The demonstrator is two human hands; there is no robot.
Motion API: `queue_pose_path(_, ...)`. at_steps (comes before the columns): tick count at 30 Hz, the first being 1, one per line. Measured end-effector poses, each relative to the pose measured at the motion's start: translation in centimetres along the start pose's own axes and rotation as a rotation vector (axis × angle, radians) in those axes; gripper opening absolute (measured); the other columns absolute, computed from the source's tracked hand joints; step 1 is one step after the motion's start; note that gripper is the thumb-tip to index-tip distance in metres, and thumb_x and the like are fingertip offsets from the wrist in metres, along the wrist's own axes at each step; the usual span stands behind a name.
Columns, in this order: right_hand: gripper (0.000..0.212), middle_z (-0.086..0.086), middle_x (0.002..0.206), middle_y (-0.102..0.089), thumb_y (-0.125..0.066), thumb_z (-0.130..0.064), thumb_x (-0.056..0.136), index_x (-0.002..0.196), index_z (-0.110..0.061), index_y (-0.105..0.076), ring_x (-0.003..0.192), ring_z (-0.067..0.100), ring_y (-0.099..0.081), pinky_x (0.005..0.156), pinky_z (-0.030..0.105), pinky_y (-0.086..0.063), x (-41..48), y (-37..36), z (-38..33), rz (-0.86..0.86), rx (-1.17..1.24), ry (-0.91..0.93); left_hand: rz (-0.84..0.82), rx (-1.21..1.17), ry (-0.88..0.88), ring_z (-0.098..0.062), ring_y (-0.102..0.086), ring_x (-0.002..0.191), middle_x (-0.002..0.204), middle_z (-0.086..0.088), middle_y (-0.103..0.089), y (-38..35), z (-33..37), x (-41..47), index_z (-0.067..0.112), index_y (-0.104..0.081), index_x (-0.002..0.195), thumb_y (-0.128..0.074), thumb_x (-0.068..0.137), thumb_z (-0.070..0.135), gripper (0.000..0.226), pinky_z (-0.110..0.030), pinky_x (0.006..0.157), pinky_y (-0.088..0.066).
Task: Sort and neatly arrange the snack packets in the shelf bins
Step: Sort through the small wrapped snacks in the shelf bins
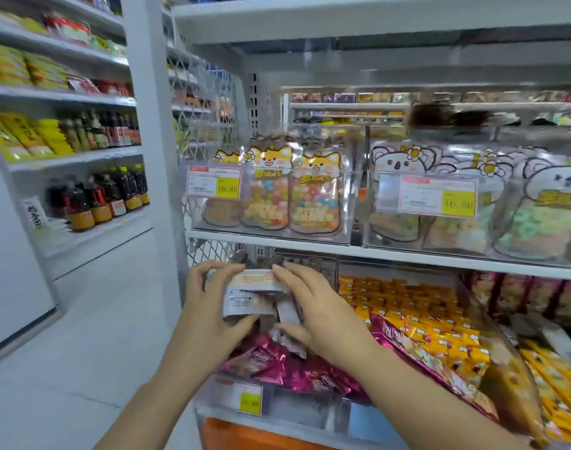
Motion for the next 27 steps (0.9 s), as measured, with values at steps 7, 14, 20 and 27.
queue_pose_path(7, 0.031, -0.002, 0.120, -0.061, -0.056, -0.032, 0.091, 0.122, -0.030, -0.060, 0.114, 0.021, -0.052, 0.102, 0.034, -0.033, -0.2, -1.5, 2.5, -0.437, -0.163, -0.274, -0.236, 0.170, 0.163, -0.012, -0.030, 0.128, 0.139, 0.007, -0.028, -2.5, -4.3, 1.6, 0.029, -0.028, 0.145, -0.061, 0.085, 0.047, 0.070, -0.024, 0.104, -0.029)
queue_pose_path(14, 0.059, -0.003, 0.133, -0.052, -0.061, -0.045, 0.086, 0.138, -0.030, -0.038, 0.120, 0.020, -0.050, 0.105, 0.035, -0.035, -0.2, -1.3, 2.8, -0.337, -0.101, -0.443, -0.519, 0.497, 0.183, -0.018, 0.013, 0.144, 0.151, 0.008, 0.027, -3.6, -5.9, 0.1, 0.040, 0.035, 0.130, 0.035, 0.046, 0.081, 0.094, -0.035, 0.116, 0.003)
queue_pose_path(20, 0.059, -0.007, 0.150, -0.024, -0.054, -0.043, 0.091, 0.143, -0.043, -0.025, 0.137, 0.018, -0.022, 0.112, 0.038, -0.016, -0.4, -0.6, 2.6, -0.316, -0.226, -0.312, -0.524, 0.494, 0.052, -0.020, 0.007, 0.145, 0.149, 0.016, 0.019, -4.8, -6.5, 0.0, 0.044, 0.004, 0.145, 0.010, 0.073, 0.065, 0.075, -0.043, 0.113, 0.004)
queue_pose_path(27, 0.034, -0.011, 0.135, -0.049, -0.048, -0.035, 0.095, 0.129, -0.039, -0.049, 0.127, 0.018, -0.036, 0.105, 0.043, -0.023, -0.6, 0.8, 3.5, -0.394, -0.308, -0.317, -0.715, 0.438, 0.082, -0.018, 0.017, 0.143, 0.147, 0.021, 0.026, -4.3, -6.2, 0.5, 0.056, -0.002, 0.141, 0.035, 0.043, 0.083, 0.108, -0.051, 0.114, 0.006)
Point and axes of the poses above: each hand's wrist, its own x-axis towards the middle knuckle, its own y-axis out of the back of the hand, z = x × y, the point moved 2 cm from there along x, towards the middle knuckle
